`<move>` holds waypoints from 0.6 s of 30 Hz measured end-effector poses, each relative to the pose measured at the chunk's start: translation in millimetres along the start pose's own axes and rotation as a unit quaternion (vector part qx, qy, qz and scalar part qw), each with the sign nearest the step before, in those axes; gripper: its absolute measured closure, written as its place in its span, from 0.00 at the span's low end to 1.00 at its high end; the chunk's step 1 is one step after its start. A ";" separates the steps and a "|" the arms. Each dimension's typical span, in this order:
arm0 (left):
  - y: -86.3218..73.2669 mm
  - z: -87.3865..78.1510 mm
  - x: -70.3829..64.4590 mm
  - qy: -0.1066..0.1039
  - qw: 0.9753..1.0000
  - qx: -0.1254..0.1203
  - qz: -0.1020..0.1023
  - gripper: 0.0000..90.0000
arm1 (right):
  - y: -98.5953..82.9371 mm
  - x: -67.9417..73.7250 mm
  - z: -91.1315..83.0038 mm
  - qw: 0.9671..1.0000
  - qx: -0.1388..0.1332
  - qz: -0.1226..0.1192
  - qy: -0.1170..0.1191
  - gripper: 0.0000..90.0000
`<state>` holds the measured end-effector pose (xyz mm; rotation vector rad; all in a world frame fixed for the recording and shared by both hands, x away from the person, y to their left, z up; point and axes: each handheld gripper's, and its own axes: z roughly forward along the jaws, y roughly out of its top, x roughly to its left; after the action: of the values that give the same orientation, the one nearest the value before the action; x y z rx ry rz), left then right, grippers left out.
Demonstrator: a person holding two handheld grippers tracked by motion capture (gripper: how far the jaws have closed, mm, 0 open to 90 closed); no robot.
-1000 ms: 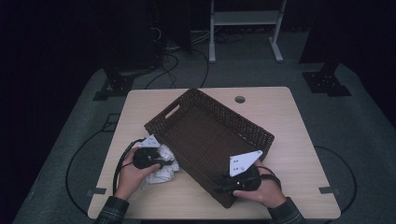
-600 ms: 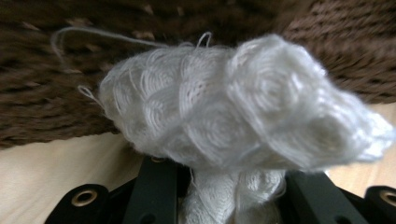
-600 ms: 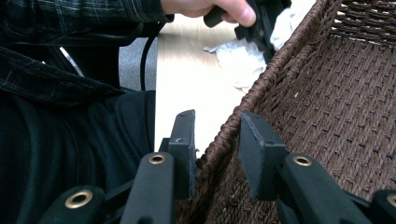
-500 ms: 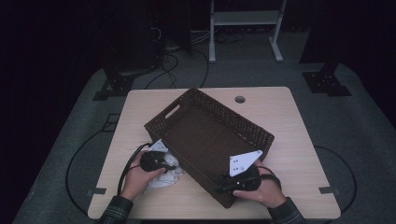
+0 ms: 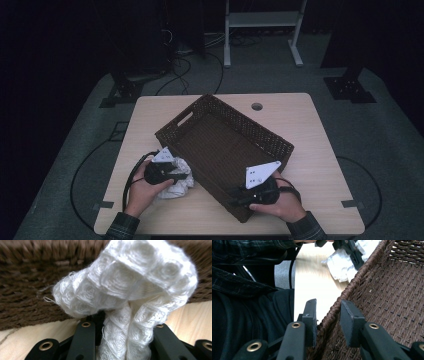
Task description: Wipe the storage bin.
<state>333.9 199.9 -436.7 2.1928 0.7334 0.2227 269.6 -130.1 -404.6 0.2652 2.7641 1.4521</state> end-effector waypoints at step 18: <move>7.3 -8.7 -3.8 -0.009 1.000 -0.030 0.000 0.77 | 1.8 0.2 2.7 1.000 0.000 0.006 -0.010 0.74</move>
<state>330.6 199.5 -425.2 2.1351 0.7083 0.2206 270.0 -126.9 -404.7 0.2937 2.7518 1.4452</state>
